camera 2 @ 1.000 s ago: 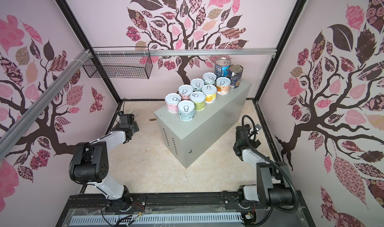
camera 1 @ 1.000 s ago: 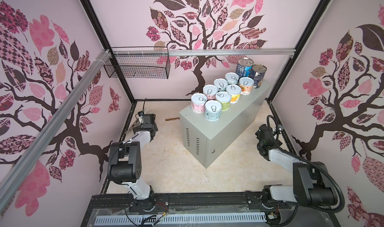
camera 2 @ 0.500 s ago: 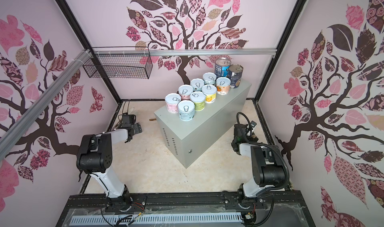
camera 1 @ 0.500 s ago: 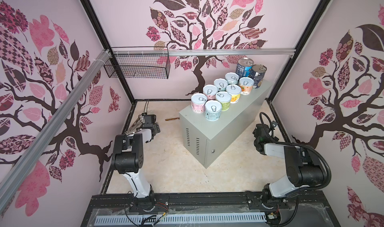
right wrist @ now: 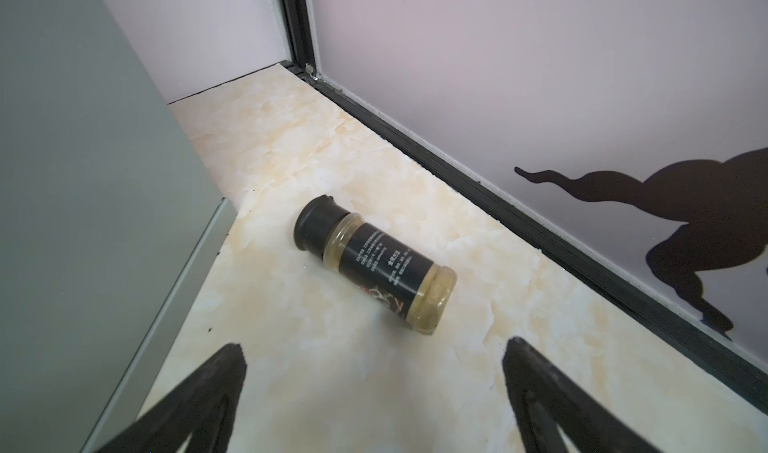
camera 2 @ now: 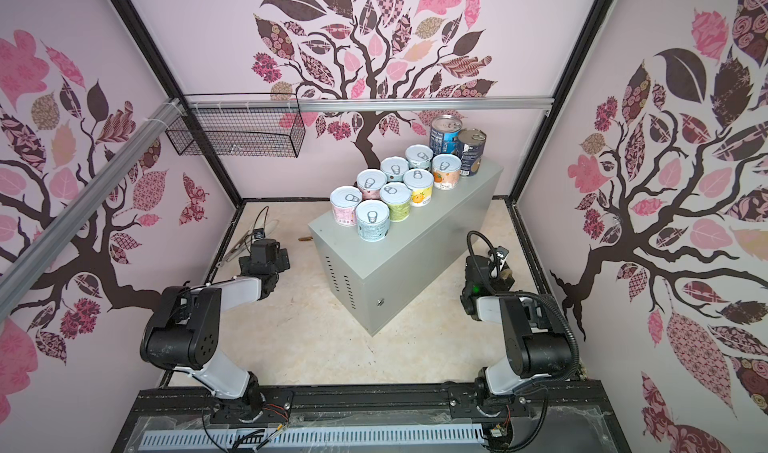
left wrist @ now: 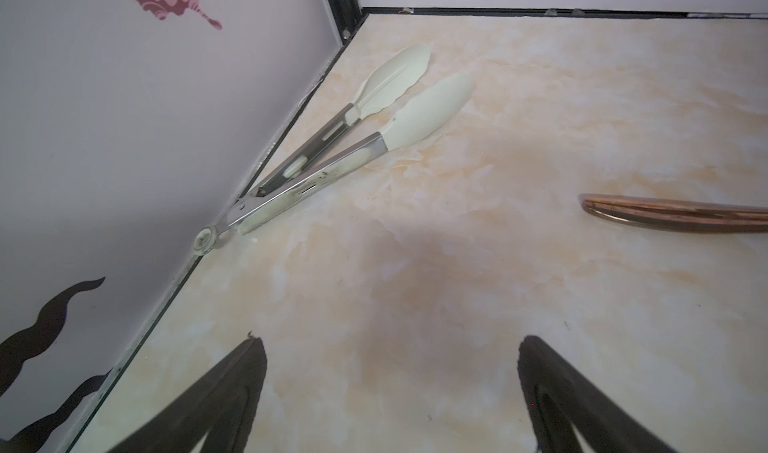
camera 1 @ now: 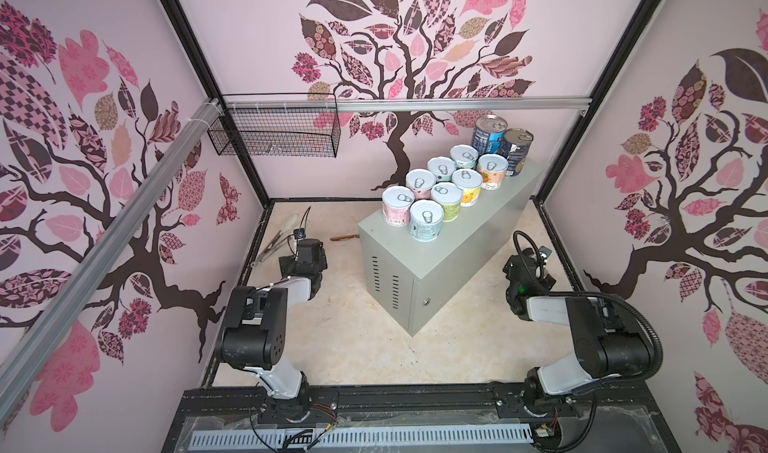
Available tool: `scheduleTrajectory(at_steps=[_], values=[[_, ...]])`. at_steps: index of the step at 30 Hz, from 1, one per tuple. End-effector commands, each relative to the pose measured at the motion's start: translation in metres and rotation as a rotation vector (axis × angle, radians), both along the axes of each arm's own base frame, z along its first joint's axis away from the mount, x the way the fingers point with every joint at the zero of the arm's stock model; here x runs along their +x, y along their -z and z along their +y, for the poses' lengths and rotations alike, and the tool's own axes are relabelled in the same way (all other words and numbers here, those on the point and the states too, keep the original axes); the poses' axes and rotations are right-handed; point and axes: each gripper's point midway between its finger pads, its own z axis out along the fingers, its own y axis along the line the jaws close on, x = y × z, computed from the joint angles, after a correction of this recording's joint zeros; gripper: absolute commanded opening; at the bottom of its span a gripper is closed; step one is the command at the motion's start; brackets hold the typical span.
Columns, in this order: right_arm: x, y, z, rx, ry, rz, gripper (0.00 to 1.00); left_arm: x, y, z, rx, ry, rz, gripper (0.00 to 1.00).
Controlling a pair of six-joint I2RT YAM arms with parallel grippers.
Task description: Place and organize the canned foods onto the counter
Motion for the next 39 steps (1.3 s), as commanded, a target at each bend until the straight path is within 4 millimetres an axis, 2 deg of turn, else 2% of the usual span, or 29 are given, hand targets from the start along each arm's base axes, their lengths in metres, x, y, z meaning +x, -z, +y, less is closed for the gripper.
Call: scheduleTrajectory(at_steps=[1,4,9,19,24,26,30,35,39], values=[[0.003,-0.031,0.008,-0.065,-0.012,-0.108,1.0,-0.005,-0.016,-0.001,0.024,-0.002,-0.102,0.98],[0.002,-0.037,0.02,-0.117,-0.044,-0.123,1.0,-0.002,-0.015,-0.008,0.06,0.014,-0.087,0.98],[-0.002,-0.041,0.027,-0.125,-0.086,-0.158,1.0,-0.007,-0.02,-0.008,0.073,0.0,-0.122,0.98],[-0.035,-0.056,0.043,-0.132,-0.242,-0.338,1.0,-0.018,-0.025,-0.004,0.056,-0.015,-0.191,0.98],[-0.041,-0.059,0.049,-0.141,-0.289,-0.371,1.0,-0.025,-0.028,-0.007,0.046,0.003,-0.237,0.98],[-0.04,-0.059,0.055,-0.152,-0.326,-0.371,1.0,-0.025,-0.029,-0.007,0.046,0.003,-0.239,0.98],[-0.033,-0.053,0.083,-0.186,-0.504,-0.347,1.0,-0.031,-0.033,-0.011,0.064,0.009,-0.268,0.98],[-0.038,-0.052,0.114,-0.244,-0.685,-0.357,1.0,-0.041,-0.041,-0.023,0.13,0.014,-0.328,0.98],[-0.039,-0.052,0.115,-0.243,-0.693,-0.357,1.0,-0.042,-0.041,-0.023,0.132,0.011,-0.327,0.98]])
